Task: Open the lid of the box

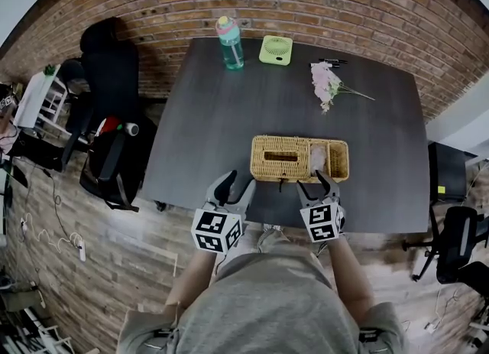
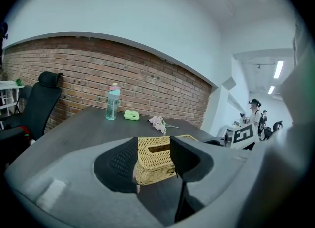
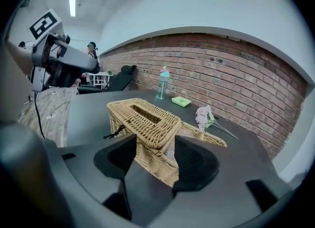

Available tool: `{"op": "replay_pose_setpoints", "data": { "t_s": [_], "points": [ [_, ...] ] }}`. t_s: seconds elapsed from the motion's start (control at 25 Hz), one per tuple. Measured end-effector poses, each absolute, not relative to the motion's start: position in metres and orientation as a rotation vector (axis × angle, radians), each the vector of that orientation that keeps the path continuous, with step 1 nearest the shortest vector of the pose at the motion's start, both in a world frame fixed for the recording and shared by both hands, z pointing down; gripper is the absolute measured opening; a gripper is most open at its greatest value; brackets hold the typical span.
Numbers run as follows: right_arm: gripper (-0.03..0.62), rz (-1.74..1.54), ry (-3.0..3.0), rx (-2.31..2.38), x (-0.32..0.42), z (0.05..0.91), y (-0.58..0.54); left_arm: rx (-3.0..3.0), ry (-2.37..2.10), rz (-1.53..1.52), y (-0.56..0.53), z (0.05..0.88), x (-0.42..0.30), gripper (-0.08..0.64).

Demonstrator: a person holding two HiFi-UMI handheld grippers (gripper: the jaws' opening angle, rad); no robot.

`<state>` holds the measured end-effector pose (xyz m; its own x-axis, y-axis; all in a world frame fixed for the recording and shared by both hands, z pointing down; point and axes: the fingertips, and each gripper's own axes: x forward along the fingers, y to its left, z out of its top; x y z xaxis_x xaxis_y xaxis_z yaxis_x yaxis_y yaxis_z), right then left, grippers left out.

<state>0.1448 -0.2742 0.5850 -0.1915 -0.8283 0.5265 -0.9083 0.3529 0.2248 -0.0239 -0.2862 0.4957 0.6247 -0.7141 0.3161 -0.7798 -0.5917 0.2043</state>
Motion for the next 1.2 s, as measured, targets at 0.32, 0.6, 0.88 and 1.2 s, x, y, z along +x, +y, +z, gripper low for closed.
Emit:
{"op": "replay_pose_setpoints", "data": {
  "t_s": [0.32,0.6,0.88,1.2],
  "points": [
    [0.241,0.150,-2.028,1.442,0.146,0.596,-0.280,2.523,-1.205,0.286,-0.292,0.497,-0.019,0.198],
    [0.242,0.143,-2.043,1.420,0.144,0.594,-0.281,2.521,-1.208,0.279,-0.294,0.497,-0.018,0.198],
    [0.242,0.132,-2.069,1.414,0.147,0.583,-0.283,2.526,-1.213,0.276,-0.297,0.494,-0.014,0.198],
    [0.238,0.112,-2.116,1.421,0.148,0.563,-0.286,2.526,-1.215,0.283,-0.300,0.494,-0.012,0.198]
  ]
}}
